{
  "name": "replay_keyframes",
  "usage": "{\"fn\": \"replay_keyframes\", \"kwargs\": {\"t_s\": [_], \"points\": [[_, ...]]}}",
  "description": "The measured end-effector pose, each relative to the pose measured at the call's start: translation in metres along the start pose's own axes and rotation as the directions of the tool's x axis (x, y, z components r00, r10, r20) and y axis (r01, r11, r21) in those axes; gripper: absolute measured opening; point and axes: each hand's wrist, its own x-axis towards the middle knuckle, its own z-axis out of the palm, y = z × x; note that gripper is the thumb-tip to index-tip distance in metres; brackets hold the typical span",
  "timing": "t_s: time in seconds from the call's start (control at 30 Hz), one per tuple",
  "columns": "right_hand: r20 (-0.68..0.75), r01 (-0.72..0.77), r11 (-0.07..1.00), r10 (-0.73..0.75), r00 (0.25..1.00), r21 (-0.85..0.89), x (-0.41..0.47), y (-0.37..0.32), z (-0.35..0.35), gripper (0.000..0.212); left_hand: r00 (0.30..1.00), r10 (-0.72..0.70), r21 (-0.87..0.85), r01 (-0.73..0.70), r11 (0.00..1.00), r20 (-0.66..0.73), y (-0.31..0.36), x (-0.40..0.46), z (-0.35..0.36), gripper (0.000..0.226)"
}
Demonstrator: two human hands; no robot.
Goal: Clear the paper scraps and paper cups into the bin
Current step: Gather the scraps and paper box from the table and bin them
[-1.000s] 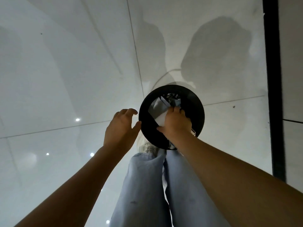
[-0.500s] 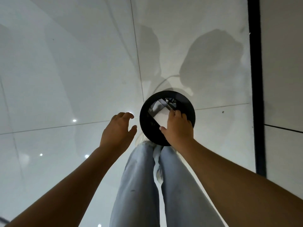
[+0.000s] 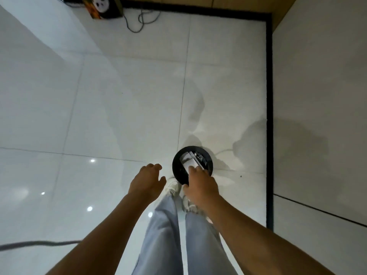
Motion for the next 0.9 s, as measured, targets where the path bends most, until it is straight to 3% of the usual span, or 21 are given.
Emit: {"fn": "replay_keyframes", "kwargs": {"t_s": [0.23, 0.47, 0.63, 0.9], "points": [[0.033, 0.222, 0.953, -0.22, 0.975, -0.207, -0.071, -0.075, -0.035, 0.037, 0.978, -0.162, -0.106, 0.148, 0.983, -0.132, -0.024, -0.114, -0.037, 0.042], [0.174, 0.439, 0.807, -0.403, 0.898, -0.395, -0.115, -0.181, -0.01, 0.043, 0.896, -0.382, -0.263, 0.322, 0.91, -0.228, -0.113, -0.223, -0.039, 0.044], [0.29, 0.609, 0.634, -0.541, 0.79, -0.477, -0.155, -0.286, 0.055, 0.046, 0.794, -0.562, -0.417, 0.44, 0.795, -0.234, -0.201, -0.301, -0.018, 0.045], [0.527, 0.8, 0.314, -0.621, 0.58, -0.511, -0.265, -0.457, 0.215, 0.05, 0.62, -0.779, -0.63, 0.57, 0.528, -0.092, -0.364, -0.467, 0.041, 0.041]]}}
